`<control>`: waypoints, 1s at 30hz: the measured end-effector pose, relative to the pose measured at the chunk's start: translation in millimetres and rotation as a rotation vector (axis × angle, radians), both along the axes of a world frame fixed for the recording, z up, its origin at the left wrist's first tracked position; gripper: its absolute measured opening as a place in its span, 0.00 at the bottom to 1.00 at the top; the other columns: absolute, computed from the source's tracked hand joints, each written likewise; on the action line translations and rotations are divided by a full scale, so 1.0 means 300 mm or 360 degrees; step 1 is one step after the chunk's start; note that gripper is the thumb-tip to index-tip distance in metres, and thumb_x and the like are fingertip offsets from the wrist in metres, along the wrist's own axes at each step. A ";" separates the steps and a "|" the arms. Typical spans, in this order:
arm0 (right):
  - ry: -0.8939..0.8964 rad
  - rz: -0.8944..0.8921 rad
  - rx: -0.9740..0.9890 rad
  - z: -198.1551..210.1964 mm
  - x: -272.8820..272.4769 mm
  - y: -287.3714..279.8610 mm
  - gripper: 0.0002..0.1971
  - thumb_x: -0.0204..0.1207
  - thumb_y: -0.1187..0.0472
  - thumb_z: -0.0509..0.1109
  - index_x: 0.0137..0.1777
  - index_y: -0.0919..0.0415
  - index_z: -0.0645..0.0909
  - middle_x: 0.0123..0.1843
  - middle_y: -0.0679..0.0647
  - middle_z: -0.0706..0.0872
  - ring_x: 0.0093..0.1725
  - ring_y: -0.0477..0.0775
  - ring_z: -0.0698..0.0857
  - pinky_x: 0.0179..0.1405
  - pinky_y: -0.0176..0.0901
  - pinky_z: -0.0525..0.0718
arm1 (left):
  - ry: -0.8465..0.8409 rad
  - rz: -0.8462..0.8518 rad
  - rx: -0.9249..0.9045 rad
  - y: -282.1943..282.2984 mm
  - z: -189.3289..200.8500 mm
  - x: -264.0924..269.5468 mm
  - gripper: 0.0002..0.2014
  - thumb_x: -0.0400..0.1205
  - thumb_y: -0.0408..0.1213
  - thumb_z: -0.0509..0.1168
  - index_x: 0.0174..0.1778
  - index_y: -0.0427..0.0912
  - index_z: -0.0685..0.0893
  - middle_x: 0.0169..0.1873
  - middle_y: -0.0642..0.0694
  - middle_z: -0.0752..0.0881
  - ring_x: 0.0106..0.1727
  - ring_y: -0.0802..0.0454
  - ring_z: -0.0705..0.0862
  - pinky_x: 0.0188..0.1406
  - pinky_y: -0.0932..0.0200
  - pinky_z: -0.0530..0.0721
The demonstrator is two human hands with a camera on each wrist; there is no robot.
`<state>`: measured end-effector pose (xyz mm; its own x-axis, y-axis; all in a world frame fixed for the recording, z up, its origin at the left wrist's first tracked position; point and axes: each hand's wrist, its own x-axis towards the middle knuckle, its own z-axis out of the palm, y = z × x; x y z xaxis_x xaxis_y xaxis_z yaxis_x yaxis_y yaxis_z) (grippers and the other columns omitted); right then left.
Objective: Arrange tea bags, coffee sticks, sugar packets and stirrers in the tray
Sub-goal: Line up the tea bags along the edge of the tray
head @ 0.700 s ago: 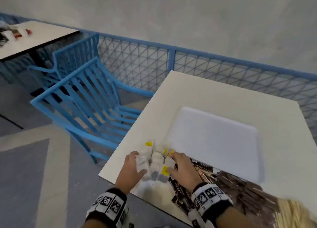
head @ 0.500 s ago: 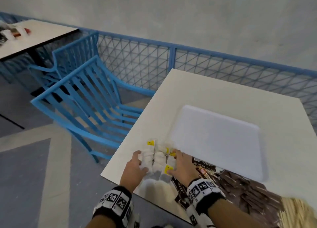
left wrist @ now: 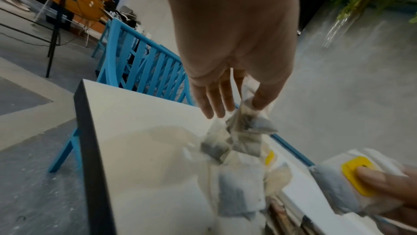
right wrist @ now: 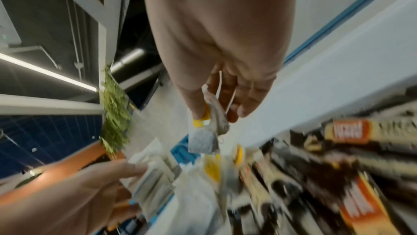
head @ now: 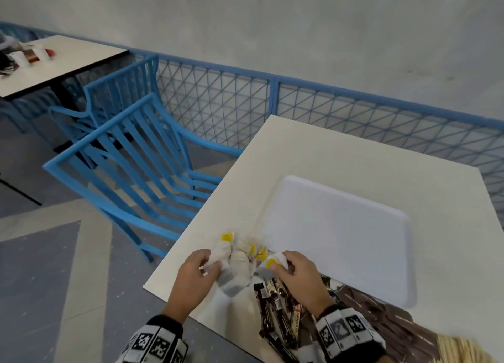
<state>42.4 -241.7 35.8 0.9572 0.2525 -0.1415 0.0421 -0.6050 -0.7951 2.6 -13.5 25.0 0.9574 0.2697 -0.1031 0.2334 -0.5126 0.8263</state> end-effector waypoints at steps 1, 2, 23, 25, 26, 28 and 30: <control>0.0006 -0.0007 0.0080 0.015 0.001 -0.016 0.08 0.77 0.55 0.70 0.37 0.49 0.75 0.36 0.44 0.76 0.34 0.41 0.73 0.35 0.29 0.71 | -0.0002 0.0010 -0.0068 -0.011 0.011 0.002 0.07 0.78 0.33 0.68 0.39 0.33 0.78 0.33 0.43 0.79 0.36 0.48 0.75 0.37 0.61 0.77; 0.0051 -0.0006 0.0199 0.031 0.002 -0.029 0.05 0.76 0.55 0.71 0.40 0.49 0.77 0.39 0.45 0.79 0.37 0.41 0.76 0.39 0.30 0.74 | 0.0000 0.0016 -0.0145 -0.023 0.023 0.005 0.09 0.78 0.34 0.68 0.39 0.32 0.76 0.31 0.44 0.76 0.34 0.50 0.72 0.33 0.66 0.74; 0.0710 0.0136 0.0846 0.071 0.028 0.058 0.18 0.75 0.56 0.73 0.62 0.56 0.72 0.54 0.55 0.84 0.43 0.48 0.87 0.38 0.46 0.89 | 0.0292 -0.0087 -0.1397 -0.240 0.119 0.057 0.20 0.81 0.51 0.55 0.60 0.41 0.77 0.45 0.41 0.85 0.42 0.49 0.84 0.35 0.59 0.81; 0.0647 0.0093 0.0838 0.064 0.041 0.078 0.17 0.73 0.58 0.75 0.58 0.58 0.74 0.54 0.60 0.84 0.41 0.50 0.88 0.39 0.49 0.90 | 0.0358 -0.0081 -0.1658 -0.224 0.133 0.070 0.26 0.81 0.54 0.52 0.64 0.37 0.78 0.49 0.39 0.86 0.45 0.47 0.85 0.39 0.56 0.84; 0.0599 0.0044 0.0820 0.058 0.050 0.086 0.17 0.72 0.58 0.76 0.56 0.58 0.75 0.53 0.60 0.85 0.40 0.49 0.89 0.39 0.49 0.90 | 0.0396 -0.0092 -0.1734 -0.212 0.139 0.077 0.27 0.81 0.55 0.51 0.65 0.37 0.78 0.52 0.39 0.87 0.48 0.46 0.86 0.43 0.54 0.85; 0.0506 -0.0006 0.0737 0.051 0.066 0.104 0.16 0.69 0.56 0.78 0.52 0.54 0.75 0.50 0.56 0.85 0.41 0.50 0.89 0.42 0.51 0.90 | 0.0448 -0.0182 -0.1724 -0.184 0.145 0.084 0.27 0.83 0.54 0.57 0.68 0.35 0.75 0.58 0.38 0.86 0.57 0.44 0.86 0.50 0.51 0.85; 0.0433 0.0034 0.0646 0.047 0.080 0.121 0.14 0.68 0.55 0.78 0.47 0.51 0.75 0.45 0.50 0.85 0.40 0.50 0.88 0.43 0.51 0.89 | 0.0461 -0.0251 -0.1638 -0.152 0.149 0.089 0.25 0.81 0.45 0.66 0.70 0.36 0.70 0.57 0.39 0.86 0.57 0.45 0.85 0.52 0.51 0.85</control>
<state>66.5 -205.3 50.0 0.8932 0.3583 -0.2716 -0.1908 -0.2451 -0.9506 29.2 -59.0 69.6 0.8765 -0.2001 -0.4379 0.4815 0.3545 0.8016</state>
